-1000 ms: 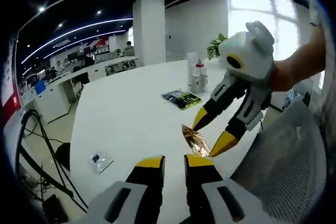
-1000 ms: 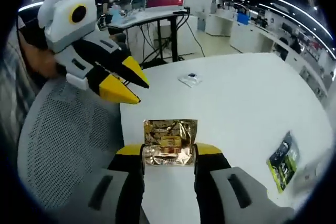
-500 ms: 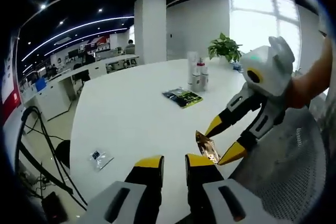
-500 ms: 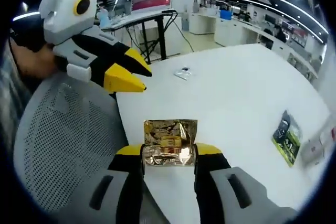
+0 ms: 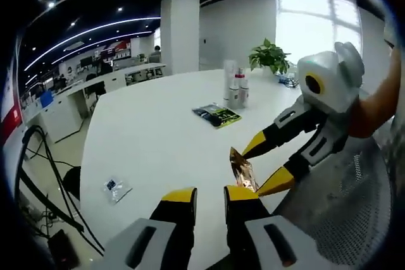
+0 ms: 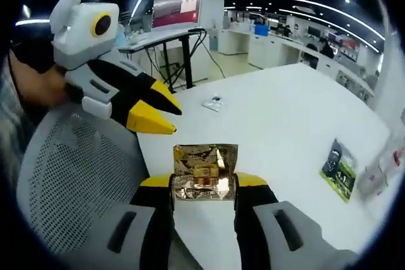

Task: Arrange the skincare products in the storage area until every visible bottle or jar stands upright without overlapping.

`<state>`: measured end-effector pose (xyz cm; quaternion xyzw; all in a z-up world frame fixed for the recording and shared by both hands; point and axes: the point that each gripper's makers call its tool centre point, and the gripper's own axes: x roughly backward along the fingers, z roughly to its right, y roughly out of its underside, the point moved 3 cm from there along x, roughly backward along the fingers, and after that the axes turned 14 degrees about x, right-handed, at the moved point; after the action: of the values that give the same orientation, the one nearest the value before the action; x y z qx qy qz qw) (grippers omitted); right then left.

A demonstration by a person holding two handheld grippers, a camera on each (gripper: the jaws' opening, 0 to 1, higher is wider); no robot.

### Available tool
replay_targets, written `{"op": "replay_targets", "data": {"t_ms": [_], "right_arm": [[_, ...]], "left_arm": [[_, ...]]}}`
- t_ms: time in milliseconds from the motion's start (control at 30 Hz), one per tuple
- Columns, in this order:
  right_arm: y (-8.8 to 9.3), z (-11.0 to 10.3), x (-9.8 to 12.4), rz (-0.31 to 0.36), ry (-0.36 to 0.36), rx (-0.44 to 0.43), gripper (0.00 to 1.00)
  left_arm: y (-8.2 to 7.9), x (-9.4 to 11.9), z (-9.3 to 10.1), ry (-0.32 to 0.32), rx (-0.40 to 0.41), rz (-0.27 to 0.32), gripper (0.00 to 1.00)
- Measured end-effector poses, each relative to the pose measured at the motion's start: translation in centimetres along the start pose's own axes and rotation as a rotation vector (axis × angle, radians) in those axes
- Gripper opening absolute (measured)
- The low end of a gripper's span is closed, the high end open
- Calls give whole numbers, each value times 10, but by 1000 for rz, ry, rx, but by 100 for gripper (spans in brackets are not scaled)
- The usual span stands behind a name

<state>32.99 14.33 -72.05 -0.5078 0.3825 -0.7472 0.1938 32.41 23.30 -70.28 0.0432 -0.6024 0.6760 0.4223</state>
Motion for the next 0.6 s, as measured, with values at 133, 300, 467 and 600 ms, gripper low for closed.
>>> {"op": "replay_targets", "data": {"t_ms": [133, 300, 467, 600], "right_arm": [[0, -3, 1, 14, 2, -7, 34], [-1, -8, 4, 27, -7, 4, 34], [-3, -6, 4, 43, -9, 3, 34], [-9, -2, 3, 59, -10, 11, 34]], "left_arm": [[0, -1, 4, 18, 0, -3, 17], [-3, -1, 4, 27, 18, 7, 17], [-4, -2, 3, 29, 36, 6, 18], [-4, -1, 2, 28, 45, 10, 18]]}}
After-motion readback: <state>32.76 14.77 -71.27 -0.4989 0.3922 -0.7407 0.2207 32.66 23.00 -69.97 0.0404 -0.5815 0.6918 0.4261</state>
